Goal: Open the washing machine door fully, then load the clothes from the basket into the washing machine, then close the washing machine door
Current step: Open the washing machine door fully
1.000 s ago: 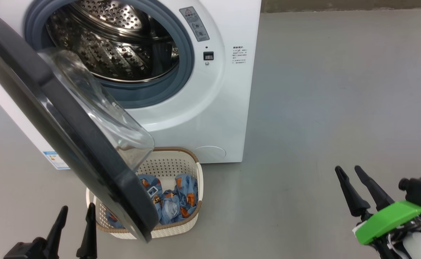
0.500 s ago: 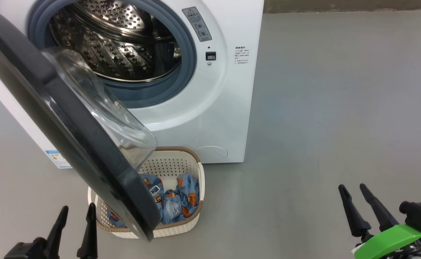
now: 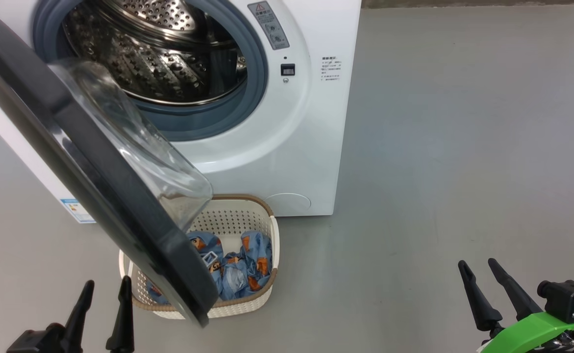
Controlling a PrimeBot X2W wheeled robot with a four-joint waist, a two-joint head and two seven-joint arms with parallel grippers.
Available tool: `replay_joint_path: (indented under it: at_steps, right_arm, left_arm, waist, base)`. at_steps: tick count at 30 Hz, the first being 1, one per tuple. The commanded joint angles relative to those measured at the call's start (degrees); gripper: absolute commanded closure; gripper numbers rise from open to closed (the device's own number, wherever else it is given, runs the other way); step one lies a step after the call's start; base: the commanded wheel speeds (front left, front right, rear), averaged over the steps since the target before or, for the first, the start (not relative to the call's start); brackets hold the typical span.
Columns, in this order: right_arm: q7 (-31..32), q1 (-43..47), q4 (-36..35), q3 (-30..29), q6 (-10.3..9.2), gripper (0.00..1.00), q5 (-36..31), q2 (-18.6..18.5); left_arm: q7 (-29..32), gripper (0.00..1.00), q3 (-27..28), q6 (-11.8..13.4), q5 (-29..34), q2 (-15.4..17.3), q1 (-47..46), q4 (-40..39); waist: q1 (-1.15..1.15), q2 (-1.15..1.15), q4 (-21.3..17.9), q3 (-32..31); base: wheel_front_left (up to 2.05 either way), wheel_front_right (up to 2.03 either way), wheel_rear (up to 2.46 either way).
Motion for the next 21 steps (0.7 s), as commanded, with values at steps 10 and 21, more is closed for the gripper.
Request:
replay_joint_path:
  at_steps: [10,21]
  right_arm:
    - [-0.7,1.0,-0.8,0.3,0.09,0.0,-2.2,-0.4]
    - [-0.7,1.3,-2.0,-1.1,0.09,0.0,-3.3,-0.7]
  left_arm:
    - [-0.4,1.0,6.2,-0.1,-0.1,-0.1,-2.9,-2.9]
    - [-0.4,1.0,15.1,-0.1,6.9,-3.6,-4.4,-24.9]
  waist:
    - [0.0,0.0,1.0,-0.2]
    - [0.0,0.0,1.6,0.0]
  base:
    - [0.0,0.0,0.0]
    - [0.0,0.0,0.0]
